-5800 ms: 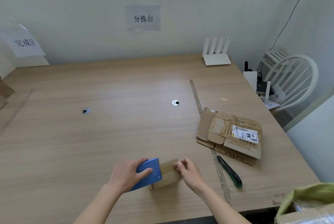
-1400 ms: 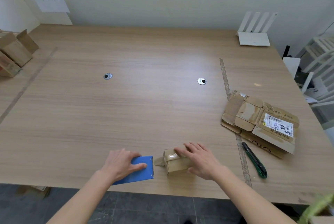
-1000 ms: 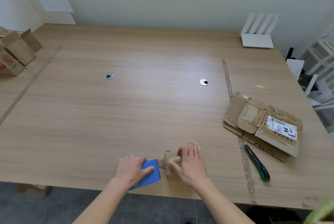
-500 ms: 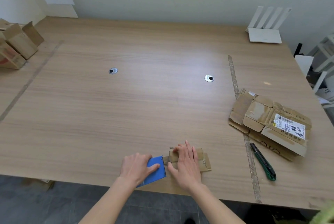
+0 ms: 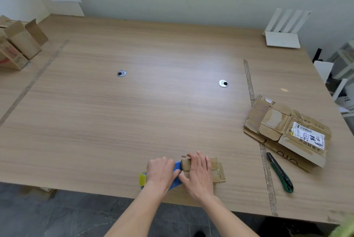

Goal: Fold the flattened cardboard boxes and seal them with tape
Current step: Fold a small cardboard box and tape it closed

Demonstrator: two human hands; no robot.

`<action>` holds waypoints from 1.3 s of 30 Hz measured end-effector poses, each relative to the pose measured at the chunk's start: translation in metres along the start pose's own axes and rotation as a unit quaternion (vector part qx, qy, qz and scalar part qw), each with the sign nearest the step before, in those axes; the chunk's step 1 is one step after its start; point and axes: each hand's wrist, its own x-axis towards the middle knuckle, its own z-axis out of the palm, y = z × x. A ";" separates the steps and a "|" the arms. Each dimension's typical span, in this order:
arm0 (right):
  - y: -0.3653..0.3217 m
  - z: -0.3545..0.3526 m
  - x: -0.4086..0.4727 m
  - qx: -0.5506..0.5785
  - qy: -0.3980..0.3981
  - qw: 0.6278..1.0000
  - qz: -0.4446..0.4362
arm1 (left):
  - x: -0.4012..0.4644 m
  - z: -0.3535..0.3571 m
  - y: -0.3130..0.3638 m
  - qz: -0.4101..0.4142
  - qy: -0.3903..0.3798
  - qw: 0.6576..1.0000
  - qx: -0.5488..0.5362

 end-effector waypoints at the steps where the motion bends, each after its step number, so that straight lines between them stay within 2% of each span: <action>1: 0.000 -0.002 0.000 -0.004 -0.004 1.000 0.002 | 0.000 -0.002 0.002 0.000 -0.005 1.000 0.003; 8: -0.003 -0.010 -0.003 -0.025 -0.029 0.999 -0.014 | -0.002 0.010 -0.005 -0.007 -0.015 1.000 -0.002; 12: 0.004 -0.008 -0.009 -0.030 -0.026 0.999 -0.026 | -0.014 0.038 -0.026 -0.018 0.039 0.999 -0.016; 16: -0.008 -0.003 -0.006 -0.046 -0.013 0.999 0.016 | -0.020 0.052 -0.046 -0.016 0.109 0.993 -0.031; 19: -0.016 0.002 -0.001 -0.041 0.016 0.998 0.036 | -0.013 0.052 -0.055 -0.026 0.128 0.988 -0.085; 21: -0.009 0.000 0.003 -0.038 -0.007 0.999 -0.013 | -0.014 0.052 -0.061 -0.026 0.132 0.984 -0.115; 24: 0.014 -0.017 0.008 -0.071 -0.038 0.983 -0.166 | -0.018 0.049 -0.064 -0.007 0.134 0.984 -0.117; 26: 0.026 -0.033 0.007 -0.112 -0.021 0.974 -0.195 | -0.021 0.049 -0.067 -0.001 0.132 0.984 -0.119; 31: 0.038 -0.056 -0.014 -0.087 0.041 0.995 -0.015 | -0.019 0.040 -0.066 0.009 0.142 0.976 -0.162; 34: 0.044 -0.061 -0.012 -0.028 -0.017 0.999 0.014 | -0.015 0.030 -0.064 0.024 0.135 0.972 -0.188; 39: 0.056 -0.076 0.013 0.048 -0.155 0.979 -0.122 | -0.018 0.017 -0.068 0.007 0.153 0.969 -0.196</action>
